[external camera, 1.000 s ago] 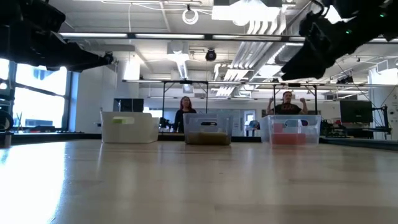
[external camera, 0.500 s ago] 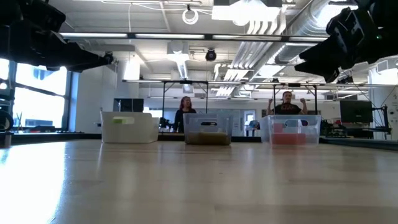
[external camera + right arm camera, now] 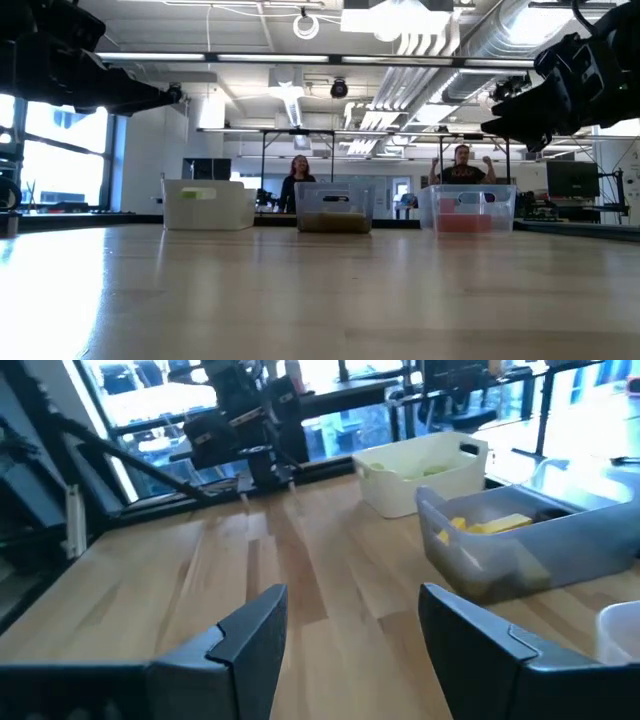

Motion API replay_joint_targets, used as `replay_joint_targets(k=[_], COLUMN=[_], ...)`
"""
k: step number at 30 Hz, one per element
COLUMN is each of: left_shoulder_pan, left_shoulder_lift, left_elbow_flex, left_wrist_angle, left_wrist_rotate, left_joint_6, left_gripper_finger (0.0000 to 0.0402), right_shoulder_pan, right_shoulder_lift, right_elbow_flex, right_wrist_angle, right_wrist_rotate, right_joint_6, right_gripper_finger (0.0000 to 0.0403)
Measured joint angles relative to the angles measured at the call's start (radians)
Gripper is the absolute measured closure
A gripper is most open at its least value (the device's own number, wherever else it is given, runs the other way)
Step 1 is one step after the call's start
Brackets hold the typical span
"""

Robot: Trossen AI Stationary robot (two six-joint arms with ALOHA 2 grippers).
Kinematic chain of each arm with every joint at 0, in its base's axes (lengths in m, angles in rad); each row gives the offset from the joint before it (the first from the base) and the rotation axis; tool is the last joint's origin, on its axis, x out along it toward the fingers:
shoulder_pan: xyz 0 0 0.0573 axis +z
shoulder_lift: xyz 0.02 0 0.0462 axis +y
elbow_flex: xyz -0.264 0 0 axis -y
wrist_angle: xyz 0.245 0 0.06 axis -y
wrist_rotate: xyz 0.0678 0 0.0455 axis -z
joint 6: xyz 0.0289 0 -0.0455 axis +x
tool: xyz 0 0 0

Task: Sort & place blocks by color
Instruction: Return to Home Position

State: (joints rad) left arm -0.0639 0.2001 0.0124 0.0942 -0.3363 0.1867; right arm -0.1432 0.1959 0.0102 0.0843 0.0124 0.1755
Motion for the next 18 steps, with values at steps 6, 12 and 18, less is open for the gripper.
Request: replay_joint_targets(k=[6,12,18], left_shoulder_pan=[0.0,0.0,0.0], left_shoulder_lift=[0.0,0.0,0.0], left_elbow_flex=[0.0,0.0,0.0], left_wrist_angle=[0.0,0.0,0.0], left_wrist_rotate=[0.0,0.0,0.0], left_joint_6=[0.0,0.0,0.0], left_gripper_finger=[0.0163,0.0163,0.0163], right_shoulder_pan=[0.0,-0.001,0.0], right_shoulder_lift=[-0.002,0.009,0.013], right_elbow_flex=[0.0,0.0,0.0], right_wrist_angle=[-0.011,-0.048,-0.049], right_wrist_rotate=[0.006,0.118,0.127], right_joint_6=[0.006,0.003,0.059], right_gripper_finger=[0.019,0.019,0.019])
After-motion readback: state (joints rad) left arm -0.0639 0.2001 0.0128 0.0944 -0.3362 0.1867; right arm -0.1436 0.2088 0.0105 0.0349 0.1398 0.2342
